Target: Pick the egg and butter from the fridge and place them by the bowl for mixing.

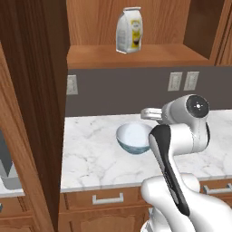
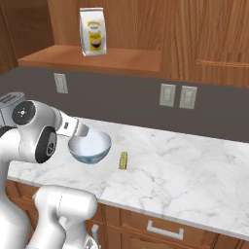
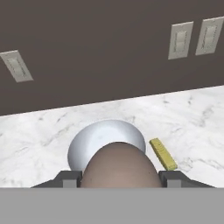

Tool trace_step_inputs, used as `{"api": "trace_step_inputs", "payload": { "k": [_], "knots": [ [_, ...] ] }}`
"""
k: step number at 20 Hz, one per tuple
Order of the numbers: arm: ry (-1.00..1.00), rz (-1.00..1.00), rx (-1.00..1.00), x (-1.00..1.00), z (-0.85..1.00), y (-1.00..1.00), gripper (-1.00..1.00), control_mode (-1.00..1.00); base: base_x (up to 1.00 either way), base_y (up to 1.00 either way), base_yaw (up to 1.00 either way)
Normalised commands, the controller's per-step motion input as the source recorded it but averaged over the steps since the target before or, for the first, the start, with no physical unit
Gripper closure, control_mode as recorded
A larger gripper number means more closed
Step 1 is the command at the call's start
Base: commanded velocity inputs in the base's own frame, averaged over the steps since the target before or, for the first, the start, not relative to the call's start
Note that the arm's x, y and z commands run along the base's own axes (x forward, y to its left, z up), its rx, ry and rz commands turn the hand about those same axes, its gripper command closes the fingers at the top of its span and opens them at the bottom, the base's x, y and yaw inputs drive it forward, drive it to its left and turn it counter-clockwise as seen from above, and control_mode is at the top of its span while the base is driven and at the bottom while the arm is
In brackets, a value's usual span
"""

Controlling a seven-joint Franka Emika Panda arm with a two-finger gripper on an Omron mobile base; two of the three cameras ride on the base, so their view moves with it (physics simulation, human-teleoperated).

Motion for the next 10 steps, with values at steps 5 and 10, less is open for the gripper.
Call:
{"api": "trace_step_inputs", "payload": {
  "k": [5, 10],
  "knots": [
    [0.0, 0.0, 0.0, 0.0, 0.0, 0.0, 1.0, 1.0, 0.28, 0.09, -0.07],
    [0.0, 0.0, 0.0, 0.0, 0.0, 0.0, 1.0, 1.0, 0.0, 0.0, 0.0]
  ]
}}
